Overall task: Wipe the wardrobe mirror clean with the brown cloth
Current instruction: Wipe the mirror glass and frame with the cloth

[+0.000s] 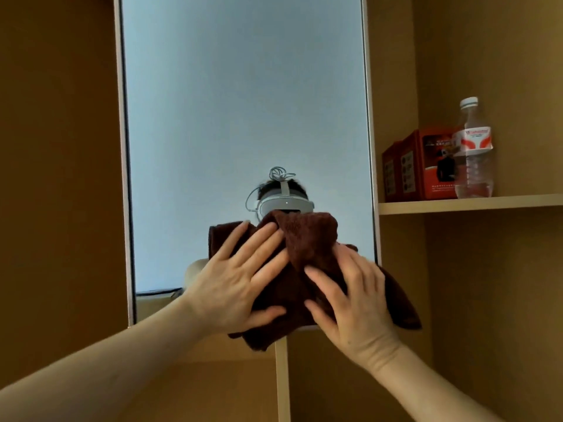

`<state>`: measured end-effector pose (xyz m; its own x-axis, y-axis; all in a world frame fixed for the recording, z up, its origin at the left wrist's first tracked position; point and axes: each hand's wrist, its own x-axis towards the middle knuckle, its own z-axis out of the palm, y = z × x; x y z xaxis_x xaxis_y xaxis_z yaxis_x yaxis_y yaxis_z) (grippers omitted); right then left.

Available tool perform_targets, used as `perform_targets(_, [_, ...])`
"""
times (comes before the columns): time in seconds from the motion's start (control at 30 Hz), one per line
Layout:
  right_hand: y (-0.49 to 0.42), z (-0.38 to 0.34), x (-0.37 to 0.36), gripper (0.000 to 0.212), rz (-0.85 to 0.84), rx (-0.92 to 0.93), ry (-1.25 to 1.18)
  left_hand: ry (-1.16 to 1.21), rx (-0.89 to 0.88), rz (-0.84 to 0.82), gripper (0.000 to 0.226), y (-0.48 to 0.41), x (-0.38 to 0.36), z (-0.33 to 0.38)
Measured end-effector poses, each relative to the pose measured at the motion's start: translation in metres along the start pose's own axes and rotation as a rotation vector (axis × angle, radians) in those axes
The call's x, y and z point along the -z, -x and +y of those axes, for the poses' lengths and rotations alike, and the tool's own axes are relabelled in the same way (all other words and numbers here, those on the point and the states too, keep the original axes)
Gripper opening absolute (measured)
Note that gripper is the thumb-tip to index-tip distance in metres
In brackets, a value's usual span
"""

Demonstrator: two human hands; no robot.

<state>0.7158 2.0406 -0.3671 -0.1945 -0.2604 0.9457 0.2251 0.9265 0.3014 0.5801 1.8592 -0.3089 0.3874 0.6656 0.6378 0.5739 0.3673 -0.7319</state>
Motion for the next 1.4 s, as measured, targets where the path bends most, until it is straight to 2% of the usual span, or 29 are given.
perform_targets(0.17, [-0.091, 0.037, 0.013, 0.049, 0.053, 0.05, 0.048, -0.062, 0.131, 0.05, 0.082, -0.052, 0.018, -0.049])
perform_targets(0.27, [-0.123, 0.036, 0.015, 0.052, 0.066, -0.031, 0.076, -0.059, 0.253, 0.051, 0.083, -0.071, 0.026, -0.057])
perform_targets(0.33, [-0.114, 0.027, 0.011, 0.051, 0.098, -0.096, 0.044, -0.04, 0.276, 0.071, 0.083, -0.067, 0.024, -0.048])
perform_targets(0.47, [-0.035, 0.001, -0.004, 0.05, 0.108, -0.124, -0.028, -0.001, 0.147, 0.069, 0.084, -0.024, 0.009, -0.011])
perform_targets(0.57, [0.017, -0.011, -0.005, 0.05, 0.023, -0.07, -0.054, 0.008, 0.048, -0.012, 0.083, 0.007, 0.002, 0.012])
perform_targets(0.7, [0.012, -0.002, 0.002, 0.047, -0.013, 0.001, -0.053, 0.001, -0.055, -0.005, 0.08, 0.004, 0.003, 0.002])
perform_targets(0.77, [-0.017, 0.009, 0.006, 0.045, 0.011, 0.018, -0.055, -0.021, -0.039, 0.014, 0.078, -0.014, 0.008, -0.017])
perform_targets(0.9, [-0.091, 0.029, 0.013, 0.045, 0.073, -0.037, -0.028, -0.074, 0.123, 0.032, 0.078, -0.055, 0.022, -0.052])
perform_targets(1.03, [-0.095, 0.019, 0.009, 0.044, 0.112, -0.132, -0.041, -0.049, 0.22, 0.054, 0.078, -0.058, 0.022, -0.041])
perform_targets(1.13, [-0.042, 0.001, 0.001, 0.044, 0.104, -0.166, -0.084, -0.027, 0.159, 0.044, 0.082, -0.03, 0.011, -0.013])
perform_targets(1.27, [0.036, -0.018, 0.002, 0.044, -0.045, -0.148, -0.116, 0.001, -0.004, -0.034, 0.08, 0.01, -0.001, 0.021])
perform_targets(1.4, [0.023, -0.004, 0.012, 0.041, -0.096, -0.08, -0.105, -0.003, -0.092, -0.001, 0.076, 0.0, -0.002, 0.005])
